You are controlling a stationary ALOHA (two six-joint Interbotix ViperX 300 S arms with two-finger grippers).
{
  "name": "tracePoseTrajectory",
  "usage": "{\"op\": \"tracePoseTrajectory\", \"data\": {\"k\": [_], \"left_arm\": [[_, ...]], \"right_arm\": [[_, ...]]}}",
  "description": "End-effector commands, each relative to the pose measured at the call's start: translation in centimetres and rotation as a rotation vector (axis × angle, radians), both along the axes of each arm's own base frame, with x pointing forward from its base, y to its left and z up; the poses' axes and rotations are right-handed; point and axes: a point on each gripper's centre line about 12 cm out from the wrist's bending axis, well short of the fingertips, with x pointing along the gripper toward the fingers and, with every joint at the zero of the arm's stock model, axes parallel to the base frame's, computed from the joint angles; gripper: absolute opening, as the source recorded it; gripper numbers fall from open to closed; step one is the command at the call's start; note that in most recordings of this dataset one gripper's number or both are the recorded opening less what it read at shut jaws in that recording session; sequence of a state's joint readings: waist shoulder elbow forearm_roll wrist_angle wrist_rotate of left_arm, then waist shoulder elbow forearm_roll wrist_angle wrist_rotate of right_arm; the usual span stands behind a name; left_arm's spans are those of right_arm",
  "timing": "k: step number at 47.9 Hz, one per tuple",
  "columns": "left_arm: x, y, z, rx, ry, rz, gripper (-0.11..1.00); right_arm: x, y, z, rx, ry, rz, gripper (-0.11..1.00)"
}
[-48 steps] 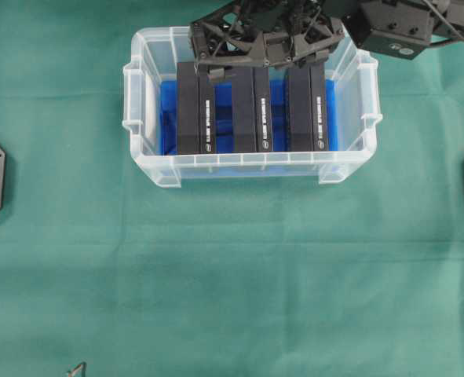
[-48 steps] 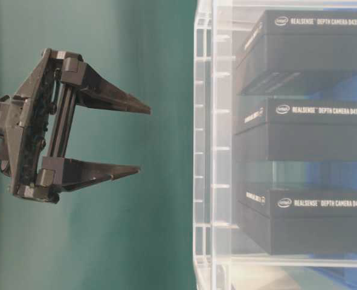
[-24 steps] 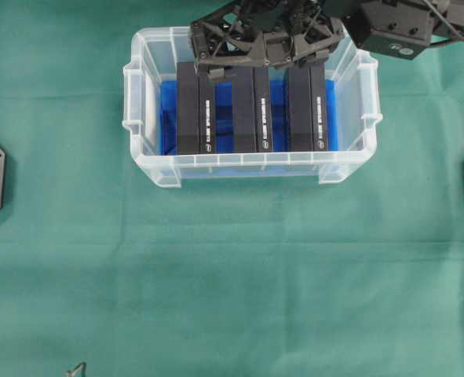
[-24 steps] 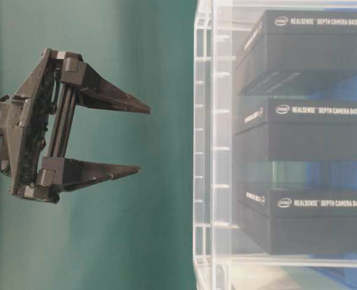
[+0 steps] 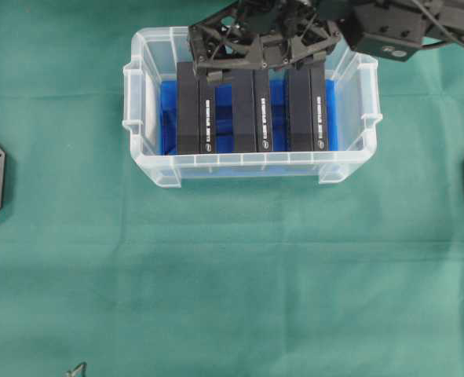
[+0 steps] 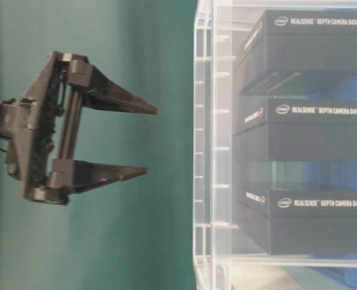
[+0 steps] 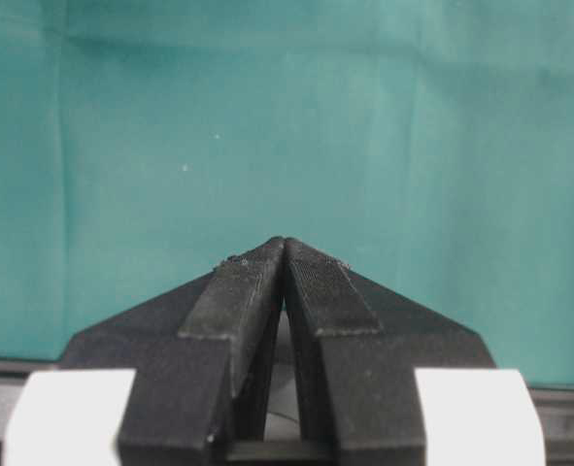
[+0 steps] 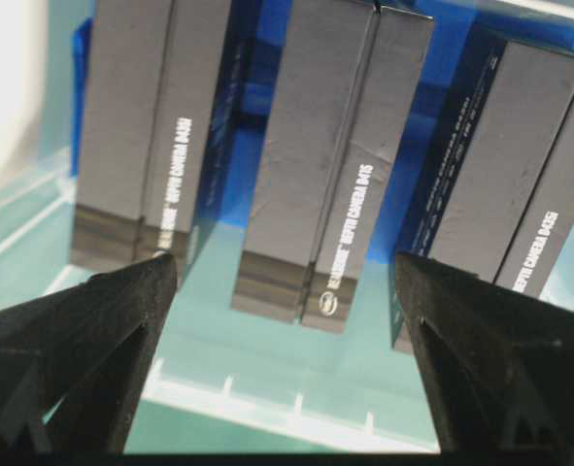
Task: Take the box out of the case with the right arm.
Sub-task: 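Move the right gripper over the middle black box in the case, then lower the open right gripper around the middle black box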
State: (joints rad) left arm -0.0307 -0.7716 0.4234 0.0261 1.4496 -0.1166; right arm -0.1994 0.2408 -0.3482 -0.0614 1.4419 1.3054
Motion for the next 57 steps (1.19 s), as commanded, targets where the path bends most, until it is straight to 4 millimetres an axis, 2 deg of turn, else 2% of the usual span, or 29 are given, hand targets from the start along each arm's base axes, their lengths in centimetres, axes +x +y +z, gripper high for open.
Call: {"op": "tracePoseTrajectory", "data": {"k": [1,23,57], "left_arm": [[0.1,0.0,0.9,0.001,-0.026,0.001,0.02],[0.1,0.0,0.9,0.001,-0.026,0.001,0.02],[0.1,0.1,0.9,0.001,-0.026,0.004,0.02]], "right_arm": [[-0.1,0.1,0.1,-0.005,-0.005,0.003,0.92],[0.3,-0.3,-5.2,-0.013,0.001,0.001,0.92],[1.2,-0.4,-11.6,0.015,0.020,-0.007,0.92]]}}
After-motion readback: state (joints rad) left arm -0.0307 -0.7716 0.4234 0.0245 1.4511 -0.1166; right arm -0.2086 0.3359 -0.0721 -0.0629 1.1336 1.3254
